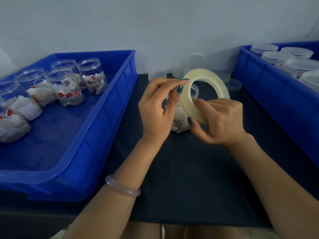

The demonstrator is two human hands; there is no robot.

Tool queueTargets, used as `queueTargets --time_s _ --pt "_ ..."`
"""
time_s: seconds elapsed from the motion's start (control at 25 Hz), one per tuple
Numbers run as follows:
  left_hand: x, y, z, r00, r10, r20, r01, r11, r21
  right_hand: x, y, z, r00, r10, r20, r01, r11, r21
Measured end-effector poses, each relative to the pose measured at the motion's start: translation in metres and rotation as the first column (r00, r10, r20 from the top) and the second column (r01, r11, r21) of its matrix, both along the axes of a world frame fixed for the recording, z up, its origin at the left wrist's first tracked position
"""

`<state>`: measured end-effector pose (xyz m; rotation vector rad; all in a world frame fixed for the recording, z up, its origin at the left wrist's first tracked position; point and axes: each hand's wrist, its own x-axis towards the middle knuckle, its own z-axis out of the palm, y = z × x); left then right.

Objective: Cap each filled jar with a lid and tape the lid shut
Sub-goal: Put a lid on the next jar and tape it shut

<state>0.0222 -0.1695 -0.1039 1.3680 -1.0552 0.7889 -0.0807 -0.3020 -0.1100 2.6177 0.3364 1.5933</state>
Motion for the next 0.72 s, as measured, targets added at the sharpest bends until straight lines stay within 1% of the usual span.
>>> queueTargets --time_s 0.12,0.28,0.36,0.44,0.52,0.6,0.72 --pt "0.002 0.003 0.0 0.999 0.017 -0.045 -0.016 1.0 0.01 -0.001 0.0 0.0 0.999 -0.002 -0.054 0.005 0.999 0.049" --pt "0.0 0.004 0.002 0.997 0.011 -0.07 -0.01 1.0 0.012 -0.001 -0.001 0.0 0.997 -0.03 -0.074 0.036 0.996 0.076" --pt "0.0 0.005 0.004 0.995 -0.033 -0.095 0.034 0.999 0.006 -0.002 -0.005 0.001 0.995 -0.082 -0.063 0.088 0.992 0.094" --pt "-0.002 0.007 0.007 0.993 -0.077 -0.089 0.079 0.997 0.024 -0.004 -0.011 0.003 0.99 -0.139 -0.034 0.142 0.984 0.108" --pt "-0.005 0.008 0.008 0.995 -0.069 -0.067 0.073 0.996 0.06 -0.005 -0.016 0.004 0.983 -0.181 -0.014 0.181 0.979 0.095" --pt "-0.007 0.01 0.011 0.994 -0.071 -0.084 0.078 0.994 0.078 -0.005 -0.019 0.006 0.976 -0.215 -0.026 0.217 0.972 0.09" --pt "-0.016 0.018 0.017 0.984 -0.129 -0.126 0.143 0.983 0.115 -0.007 -0.024 0.008 0.95 -0.301 -0.086 0.31 0.942 0.125"
